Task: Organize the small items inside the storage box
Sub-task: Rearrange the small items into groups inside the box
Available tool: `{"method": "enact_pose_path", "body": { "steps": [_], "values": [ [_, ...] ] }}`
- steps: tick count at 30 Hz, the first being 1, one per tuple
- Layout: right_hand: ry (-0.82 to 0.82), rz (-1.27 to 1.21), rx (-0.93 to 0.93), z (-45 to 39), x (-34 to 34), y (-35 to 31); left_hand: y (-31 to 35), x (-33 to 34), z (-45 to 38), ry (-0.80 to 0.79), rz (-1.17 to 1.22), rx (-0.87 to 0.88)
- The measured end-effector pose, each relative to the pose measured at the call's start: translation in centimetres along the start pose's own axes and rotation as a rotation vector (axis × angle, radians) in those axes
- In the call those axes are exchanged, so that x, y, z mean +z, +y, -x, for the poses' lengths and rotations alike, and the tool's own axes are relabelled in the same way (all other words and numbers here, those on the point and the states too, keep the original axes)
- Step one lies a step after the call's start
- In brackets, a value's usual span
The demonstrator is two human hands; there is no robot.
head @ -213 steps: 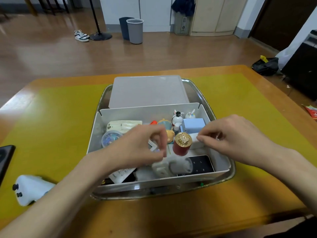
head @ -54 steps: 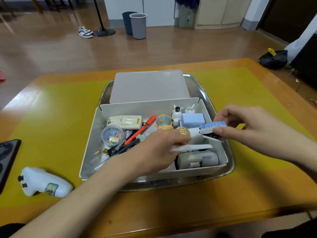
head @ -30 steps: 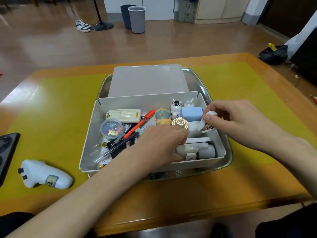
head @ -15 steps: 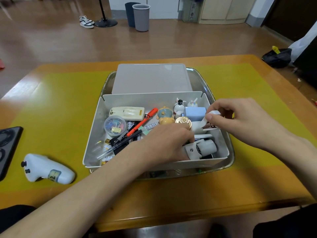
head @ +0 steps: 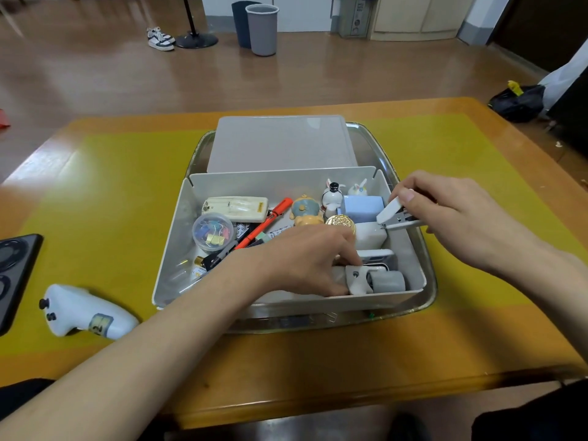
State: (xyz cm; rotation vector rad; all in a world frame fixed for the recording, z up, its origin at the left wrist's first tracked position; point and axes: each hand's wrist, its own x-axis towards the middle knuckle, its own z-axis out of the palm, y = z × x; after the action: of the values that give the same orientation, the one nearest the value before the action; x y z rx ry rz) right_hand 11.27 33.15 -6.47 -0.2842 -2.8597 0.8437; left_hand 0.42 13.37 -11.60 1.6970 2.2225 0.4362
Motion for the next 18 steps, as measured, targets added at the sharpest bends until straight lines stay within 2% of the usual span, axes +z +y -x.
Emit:
{"method": "enact_pose_path", "body": {
  "steps": [5,10,13,18],
  "values": [
    [-0.015,-0.001,-0.006,0.3,-0.2,-0.2,0.5,-1.5,1.0,0.025,0.102,-0.058],
    [0.02,-0.039,0.005,0.3,-0.1,-0.8,-0.6,-5.6,5.9,0.104,0.116,-0.167],
    [0.005,-0.089,0.027,0.3,0.3,-1.2,-2.7,-7.8,9.5,0.137,0.036,-0.292],
    [-0.053,-0.066,0.02,0.0,1.5,-1.5,-5.2,-8.3,12.9,0.121,-0.245,-0.454]
  ]
}}
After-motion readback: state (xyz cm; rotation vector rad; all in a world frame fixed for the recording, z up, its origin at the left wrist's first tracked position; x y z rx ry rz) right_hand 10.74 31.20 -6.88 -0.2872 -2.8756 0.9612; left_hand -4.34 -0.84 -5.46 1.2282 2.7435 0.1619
